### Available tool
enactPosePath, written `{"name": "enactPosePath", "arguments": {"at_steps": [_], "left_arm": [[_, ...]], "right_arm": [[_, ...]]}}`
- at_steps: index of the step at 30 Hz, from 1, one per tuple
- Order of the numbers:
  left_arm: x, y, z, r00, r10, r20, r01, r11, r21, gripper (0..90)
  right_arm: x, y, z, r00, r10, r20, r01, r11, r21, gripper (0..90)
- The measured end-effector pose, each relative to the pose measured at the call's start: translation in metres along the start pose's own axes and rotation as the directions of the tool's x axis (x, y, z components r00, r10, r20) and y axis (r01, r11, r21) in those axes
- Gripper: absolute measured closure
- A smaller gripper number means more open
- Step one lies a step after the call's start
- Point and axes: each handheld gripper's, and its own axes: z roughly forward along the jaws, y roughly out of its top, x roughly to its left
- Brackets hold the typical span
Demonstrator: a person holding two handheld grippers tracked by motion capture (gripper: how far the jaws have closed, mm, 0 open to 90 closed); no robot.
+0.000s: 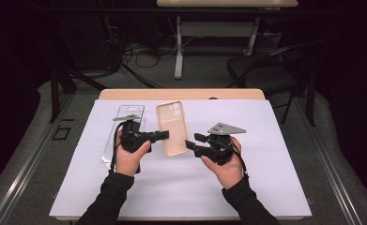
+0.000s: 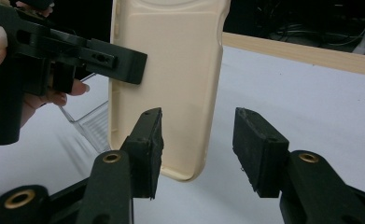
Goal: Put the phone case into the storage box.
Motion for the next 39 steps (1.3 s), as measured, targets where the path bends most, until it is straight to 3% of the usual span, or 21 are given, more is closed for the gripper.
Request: {"name": "enactPosePath", "arguments": {"at_steps": [8, 15, 26, 31, 34, 39], "left_arm": [[-0.004, -0.004, -0.002, 0.9992, 0.040, 0.000, -0.040, 0.9991, -0.014, 81.4], [-0.009, -0.010, 0.002, 0.9981, 0.060, 0.013, -0.061, 0.9981, 0.008, 81.4], [-0.018, -0.016, 0.009, 0.9952, 0.086, 0.046, -0.087, 0.9957, 0.031, 81.4], [-0.021, -0.017, 0.011, 0.9909, 0.098, 0.093, -0.102, 0.9939, 0.041, 81.4], [-0.022, -0.018, 0.013, 0.9901, 0.103, 0.096, -0.107, 0.9933, 0.043, 81.4], [-0.025, -0.019, 0.014, 0.9875, 0.113, 0.109, -0.119, 0.9919, 0.046, 81.4]], "right_arm": [[-0.008, -0.003, -0.004, 0.9984, 0.020, -0.052, -0.019, 1.000, 0.019, 51.3], [-0.008, -0.003, -0.008, 0.9881, 0.058, -0.142, -0.056, 0.998, 0.017, 50.1], [-0.016, -0.006, -0.010, 0.9790, 0.105, -0.174, -0.104, 0.994, 0.018, 52.8], [-0.018, -0.007, -0.013, 0.9757, 0.117, -0.185, -0.115, 0.993, 0.025, 56.4], [-0.021, -0.008, -0.014, 0.9744, 0.127, -0.185, -0.123, 0.992, 0.033, 59.1], [-0.024, -0.009, -0.016, 0.9638, 0.164, -0.210, -0.162, 0.986, 0.030, 63.2]]}}
